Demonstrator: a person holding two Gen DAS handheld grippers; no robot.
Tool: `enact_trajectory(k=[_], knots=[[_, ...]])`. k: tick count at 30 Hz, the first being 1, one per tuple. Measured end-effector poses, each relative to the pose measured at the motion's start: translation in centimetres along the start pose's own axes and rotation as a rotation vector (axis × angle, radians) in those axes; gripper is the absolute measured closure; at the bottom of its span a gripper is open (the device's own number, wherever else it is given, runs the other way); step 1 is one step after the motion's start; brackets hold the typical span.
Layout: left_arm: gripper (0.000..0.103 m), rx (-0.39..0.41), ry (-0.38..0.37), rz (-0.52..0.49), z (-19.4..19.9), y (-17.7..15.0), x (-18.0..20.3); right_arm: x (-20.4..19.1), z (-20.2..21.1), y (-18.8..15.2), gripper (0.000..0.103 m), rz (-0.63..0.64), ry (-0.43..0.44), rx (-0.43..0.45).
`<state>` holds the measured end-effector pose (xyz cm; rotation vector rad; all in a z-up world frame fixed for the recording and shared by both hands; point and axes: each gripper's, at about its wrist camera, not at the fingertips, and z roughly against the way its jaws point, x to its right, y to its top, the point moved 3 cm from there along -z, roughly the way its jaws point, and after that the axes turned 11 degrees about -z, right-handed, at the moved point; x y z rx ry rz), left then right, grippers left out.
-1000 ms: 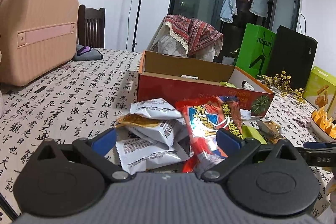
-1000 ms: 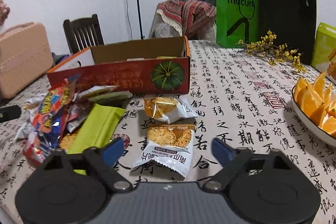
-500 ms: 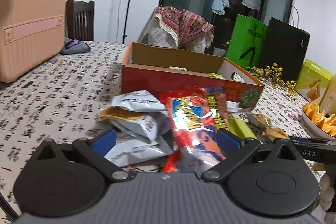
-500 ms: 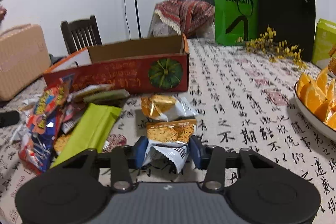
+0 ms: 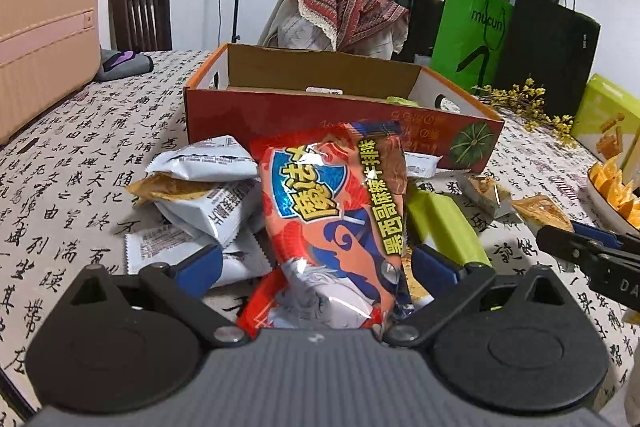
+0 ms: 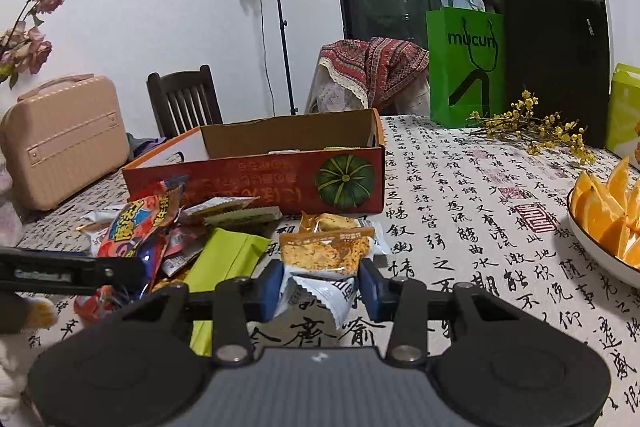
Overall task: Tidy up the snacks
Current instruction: 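Grasp the red-and-blue chip bag with the left tool while the right tool grasps a golden cracker pack, then lower both packets into the cardboard box and open both tools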
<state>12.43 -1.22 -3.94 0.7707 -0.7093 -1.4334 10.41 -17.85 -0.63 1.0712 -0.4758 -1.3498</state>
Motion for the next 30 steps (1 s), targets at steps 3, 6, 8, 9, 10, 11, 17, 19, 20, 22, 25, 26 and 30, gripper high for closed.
enact_trajectory(k=[3, 6, 8, 9, 10, 11, 17, 19, 20, 22, 25, 26, 30], knots=[[0.010, -0.013, 0.016, -0.007, -0.3, 0.0, 0.5, 0.0, -0.1, -0.2, 0.063, -0.005, 0.006, -0.004], [0.023, -0.025, 0.010, -0.009, -0.7, -0.1, 0.9, 0.0, -0.1, -0.4, 0.063, -0.008, 0.010, -0.008], [0.032, -0.020, 0.017, -0.019, -0.6, -0.1, 1.0, 0.0, 0.0, -0.5, 0.063, -0.009, 0.013, -0.008], [0.035, -0.015, 0.019, -0.026, -0.5, -0.2, 1.1, 0.1, 0.0, -0.5, 0.063, -0.010, 0.014, -0.008], [0.037, -0.011, 0.015, -0.024, -0.4, -0.1, 1.1, 0.1, 0.0, -0.5, 0.063, -0.011, 0.014, -0.006], [0.037, -0.006, 0.010, -0.019, -0.2, -0.1, 1.0, 0.1, 0.1, -0.5, 0.063, -0.012, 0.014, -0.004], [0.038, 0.030, 0.013, -0.030, 0.8, 0.4, 1.0, 0.2, 0.3, -0.4, 0.063, -0.019, 0.019, 0.005], [0.038, 0.042, 0.010, -0.034, 1.1, 0.5, 1.0, 0.2, 0.3, -0.3, 0.063, -0.022, 0.020, 0.006], [0.038, 0.047, 0.008, -0.035, 1.3, 0.7, 1.0, 0.1, 0.2, -0.3, 0.063, -0.023, 0.020, 0.008], [0.038, 0.061, 0.008, -0.036, 1.6, 1.1, 0.9, 0.0, 0.3, 0.0, 0.063, -0.021, 0.023, 0.015], [0.038, 0.097, 0.000, -0.030, 2.2, 2.3, 0.7, -0.4, 0.3, 0.8, 0.063, -0.010, 0.026, 0.040], [0.038, 0.110, -0.001, -0.030, 2.4, 2.7, 0.6, -0.6, 0.2, 1.2, 0.063, -0.007, 0.027, 0.051], [0.038, 0.176, 0.002, -0.029, 3.0, 5.2, 0.3, -1.2, 0.0, 3.1, 0.063, -0.003, 0.033, 0.098]])
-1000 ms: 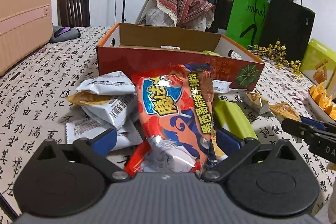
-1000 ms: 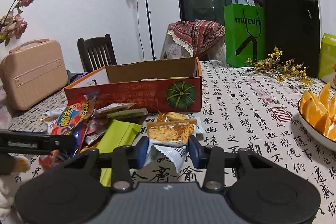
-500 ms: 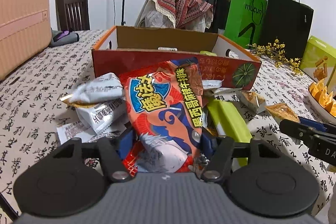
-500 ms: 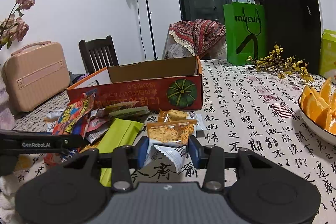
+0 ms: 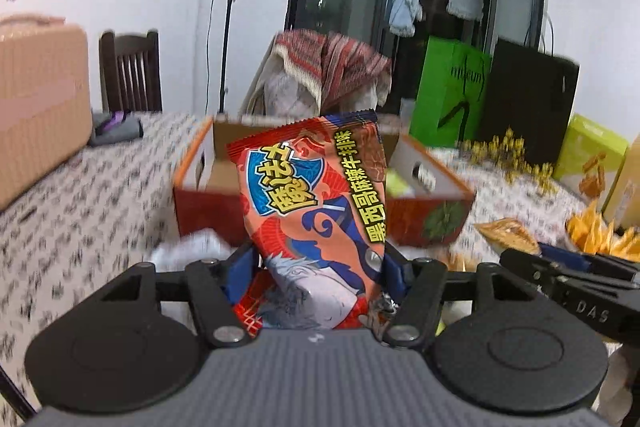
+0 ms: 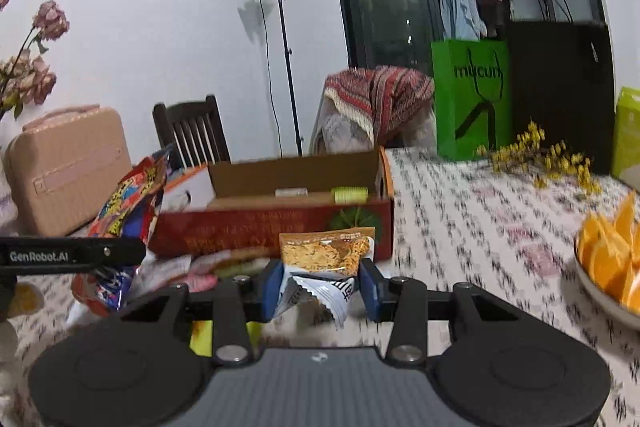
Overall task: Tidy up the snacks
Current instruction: 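Lower both packets into the cardboard box and open both tools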
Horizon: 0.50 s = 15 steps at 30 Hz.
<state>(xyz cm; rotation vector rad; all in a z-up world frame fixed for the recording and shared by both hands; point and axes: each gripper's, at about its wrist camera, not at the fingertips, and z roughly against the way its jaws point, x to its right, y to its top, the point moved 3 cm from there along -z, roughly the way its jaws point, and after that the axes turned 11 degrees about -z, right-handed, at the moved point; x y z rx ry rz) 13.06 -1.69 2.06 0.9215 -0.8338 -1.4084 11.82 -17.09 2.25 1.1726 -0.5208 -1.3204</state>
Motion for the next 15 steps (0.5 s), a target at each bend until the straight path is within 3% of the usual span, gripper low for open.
enact_trajectory(k=[8, 15], knots=[[0.038, 0.086, 0.016, 0.017, -1.7, 5.0, -0.5, -2.0, -2.6, 5.1, 0.063, -0.009, 0.028, 0.086], [0.038, 0.105, 0.046, 0.058, -4.9, 8.2, -1.9, -2.8, -6.6, 8.9, 0.063, -0.045, 0.035, 0.090]])
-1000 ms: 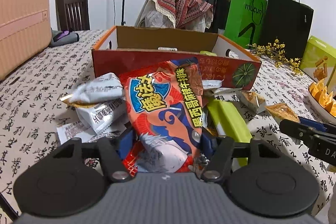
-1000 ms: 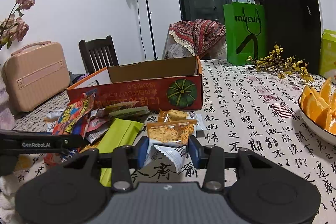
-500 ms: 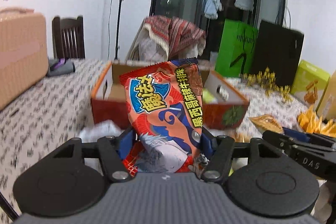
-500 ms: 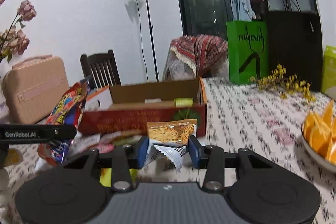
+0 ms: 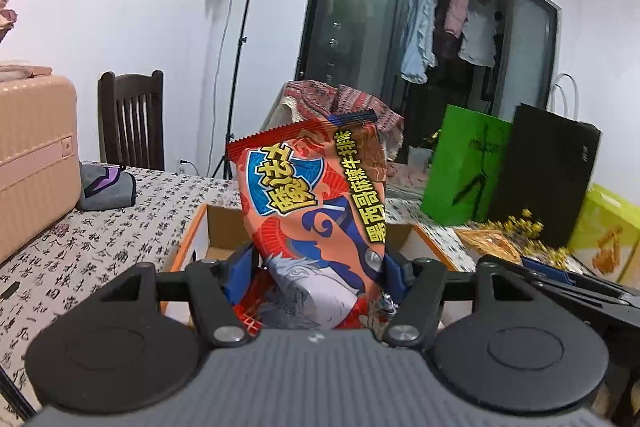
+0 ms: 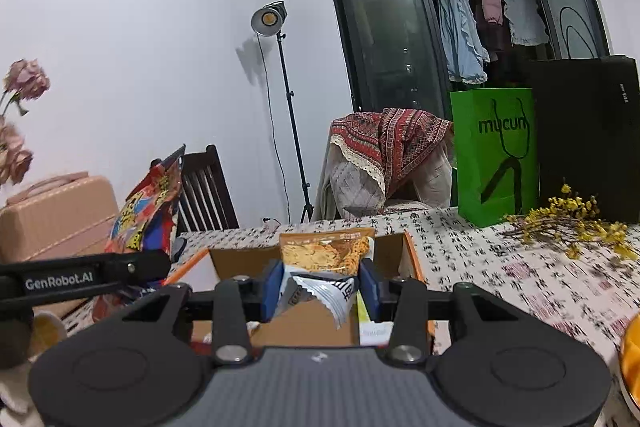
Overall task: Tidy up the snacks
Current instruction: 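Lower both packets into the cardboard box and open both tools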
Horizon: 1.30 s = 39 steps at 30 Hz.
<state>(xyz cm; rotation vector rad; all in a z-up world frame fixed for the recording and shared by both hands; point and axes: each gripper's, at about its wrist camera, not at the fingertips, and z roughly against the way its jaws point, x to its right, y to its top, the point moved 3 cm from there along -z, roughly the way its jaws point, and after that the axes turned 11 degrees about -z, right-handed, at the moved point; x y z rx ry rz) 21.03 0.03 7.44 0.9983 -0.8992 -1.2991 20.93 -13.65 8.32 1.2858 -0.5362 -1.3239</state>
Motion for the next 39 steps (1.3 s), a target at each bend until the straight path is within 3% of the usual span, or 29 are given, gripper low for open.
enact_trajectory(k=[8, 15, 23, 25, 27, 29, 34, 39], knots=[[0.038, -0.056, 0.076, 0.008, -5.7, 0.5, -1.6, -0.2, -5.4, 1.2, 0.063, 0.007, -0.024, -0.015], [0.038, -0.130, 0.125, 0.013, -9.8, -2.3, -2.9, 1.9, -9.0, -1.5, 0.063, -0.044, -0.040, -0.082], [0.037, -0.132, 0.121, -0.020, -10.2, -3.0, -2.7, 2.1, -10.1, -2.9, 0.062, -0.016, -0.065, -0.126], [0.035, -0.117, 0.130, -0.021, -9.9, -3.0, -2.6, 1.8, -10.0, -3.0, 0.056, 0.005, -0.069, -0.126], [0.025, -0.088, 0.131, -0.014, -9.4, -2.9, -2.7, 1.7, -10.0, -3.1, 0.052, 0.018, -0.077, -0.124], [0.000, -0.061, 0.140, 0.000, -8.8, -2.7, -2.9, 1.8, -9.8, -3.1, 0.045, 0.016, -0.073, -0.123], [0.000, 0.014, 0.159, 0.010, -7.5, -2.2, -2.9, 2.2, -9.4, -2.9, 0.000, -0.016, -0.042, -0.111], [0.000, 0.018, 0.158, -0.003, -7.2, -2.2, -2.4, 2.3, -9.3, -2.9, 0.000, -0.020, -0.059, -0.104]])
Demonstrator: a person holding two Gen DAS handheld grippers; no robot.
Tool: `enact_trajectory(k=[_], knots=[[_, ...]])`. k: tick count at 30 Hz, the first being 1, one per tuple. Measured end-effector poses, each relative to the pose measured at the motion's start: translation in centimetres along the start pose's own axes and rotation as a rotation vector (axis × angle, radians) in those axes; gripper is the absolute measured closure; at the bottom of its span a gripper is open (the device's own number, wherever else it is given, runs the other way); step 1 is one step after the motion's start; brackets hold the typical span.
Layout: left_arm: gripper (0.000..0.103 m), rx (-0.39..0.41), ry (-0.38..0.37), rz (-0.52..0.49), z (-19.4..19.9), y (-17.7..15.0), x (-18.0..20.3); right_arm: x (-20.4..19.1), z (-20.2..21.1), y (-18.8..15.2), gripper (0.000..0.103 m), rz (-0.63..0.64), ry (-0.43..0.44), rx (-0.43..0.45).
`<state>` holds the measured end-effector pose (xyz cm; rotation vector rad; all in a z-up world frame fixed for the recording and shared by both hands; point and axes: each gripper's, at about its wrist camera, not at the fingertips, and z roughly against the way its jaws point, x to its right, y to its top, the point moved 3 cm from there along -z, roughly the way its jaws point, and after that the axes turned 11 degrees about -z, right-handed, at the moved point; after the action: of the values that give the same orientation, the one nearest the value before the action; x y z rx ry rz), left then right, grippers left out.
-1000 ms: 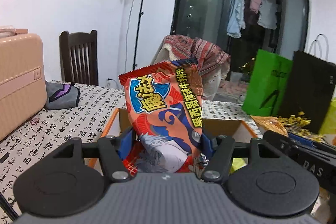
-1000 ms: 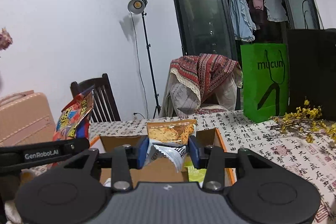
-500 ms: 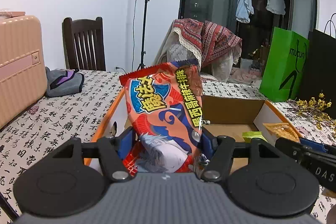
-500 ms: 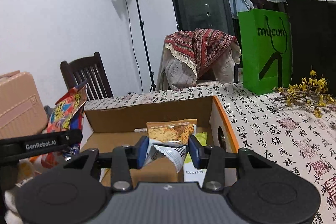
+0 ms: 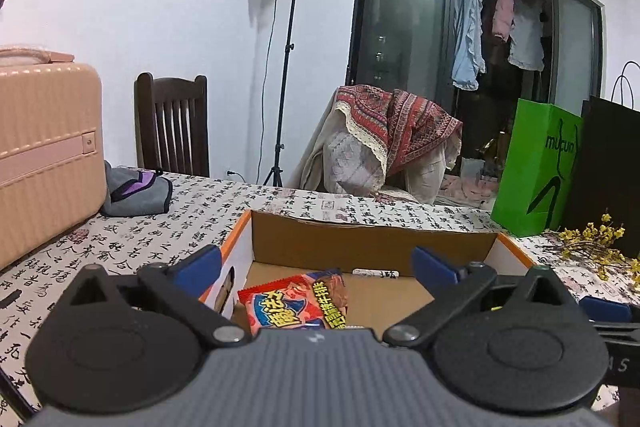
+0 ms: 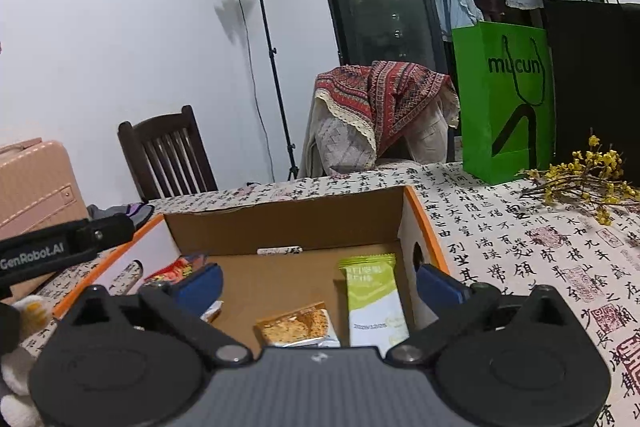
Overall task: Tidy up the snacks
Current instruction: 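Lower both packets into the cardboard box and open both tools, then move both open tools back toward the snack pile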
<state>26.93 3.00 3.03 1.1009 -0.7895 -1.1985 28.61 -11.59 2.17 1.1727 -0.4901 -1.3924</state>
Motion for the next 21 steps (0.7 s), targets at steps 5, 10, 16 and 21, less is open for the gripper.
enact_trajectory(k=[5, 10, 16, 21], knots=[[0.000, -0.008, 0.000, 0.016, 0.5, 0.3, -0.3, 0.3, 0.2, 0.2, 0.000, -0.009, -0.009, 0.005], [0.000, -0.056, -0.024, 0.034, 2.2, 1.1, -0.7, -0.4, 2.2, 0.8, 0.000, -0.001, -0.004, 0.034], [0.000, -0.051, -0.077, 0.041, 5.5, 1.4, -1.3, -1.8, 6.3, 0.8, 0.000, 0.038, 0.013, 0.051], [0.000, -0.048, -0.085, 0.008, 8.4, 0.5, -1.6, -2.4, 8.9, -0.6, 0.000, 0.076, 0.022, 0.032]])
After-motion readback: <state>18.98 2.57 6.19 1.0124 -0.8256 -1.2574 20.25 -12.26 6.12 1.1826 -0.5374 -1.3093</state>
